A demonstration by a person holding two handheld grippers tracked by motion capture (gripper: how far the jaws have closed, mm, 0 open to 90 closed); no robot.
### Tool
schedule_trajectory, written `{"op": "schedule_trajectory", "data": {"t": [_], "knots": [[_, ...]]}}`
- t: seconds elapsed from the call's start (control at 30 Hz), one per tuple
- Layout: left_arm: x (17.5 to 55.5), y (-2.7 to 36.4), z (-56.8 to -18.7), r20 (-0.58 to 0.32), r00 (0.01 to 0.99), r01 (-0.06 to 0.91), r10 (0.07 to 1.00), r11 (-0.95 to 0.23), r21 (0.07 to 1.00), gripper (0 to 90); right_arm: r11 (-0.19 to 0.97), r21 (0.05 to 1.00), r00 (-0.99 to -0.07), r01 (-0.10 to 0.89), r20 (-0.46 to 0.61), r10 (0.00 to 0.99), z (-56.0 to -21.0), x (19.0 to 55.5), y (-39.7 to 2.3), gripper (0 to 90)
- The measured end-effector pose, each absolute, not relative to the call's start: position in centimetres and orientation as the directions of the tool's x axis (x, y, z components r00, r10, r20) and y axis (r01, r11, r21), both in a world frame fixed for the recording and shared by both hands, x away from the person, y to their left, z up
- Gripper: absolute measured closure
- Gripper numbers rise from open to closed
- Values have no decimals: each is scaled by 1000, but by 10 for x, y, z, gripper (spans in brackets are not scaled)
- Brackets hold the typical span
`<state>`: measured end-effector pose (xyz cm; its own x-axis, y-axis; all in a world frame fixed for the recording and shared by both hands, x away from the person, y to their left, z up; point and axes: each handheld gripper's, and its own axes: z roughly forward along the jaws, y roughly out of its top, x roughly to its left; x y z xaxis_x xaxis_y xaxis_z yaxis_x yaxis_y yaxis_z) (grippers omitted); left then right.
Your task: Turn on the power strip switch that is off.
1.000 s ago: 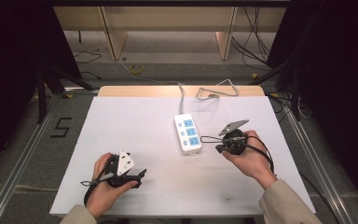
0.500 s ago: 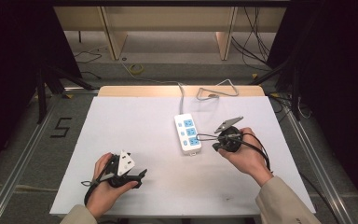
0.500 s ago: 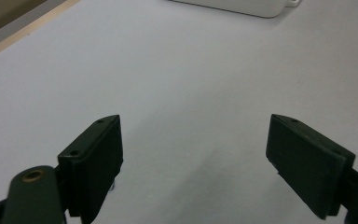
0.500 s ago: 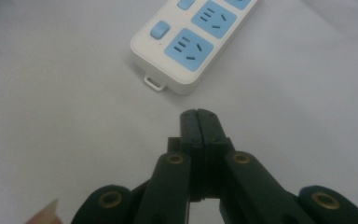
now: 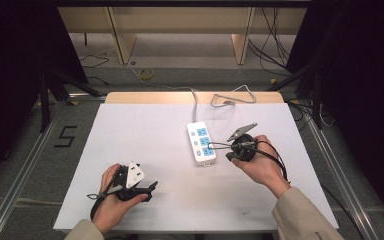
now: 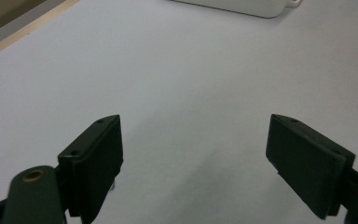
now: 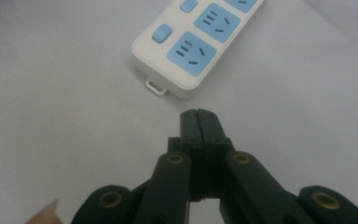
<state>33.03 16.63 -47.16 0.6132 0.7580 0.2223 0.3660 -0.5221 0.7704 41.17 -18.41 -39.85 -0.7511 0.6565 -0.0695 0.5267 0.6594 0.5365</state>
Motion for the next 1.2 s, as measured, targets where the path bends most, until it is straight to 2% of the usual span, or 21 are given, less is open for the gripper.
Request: {"op": "schedule_trajectory", "data": {"t": [1.2], "knots": [[331, 167, -471, 224, 614, 367, 757, -525, 768, 188, 668, 519, -755, 533, -64, 652, -394, 427, -163, 900]]}}
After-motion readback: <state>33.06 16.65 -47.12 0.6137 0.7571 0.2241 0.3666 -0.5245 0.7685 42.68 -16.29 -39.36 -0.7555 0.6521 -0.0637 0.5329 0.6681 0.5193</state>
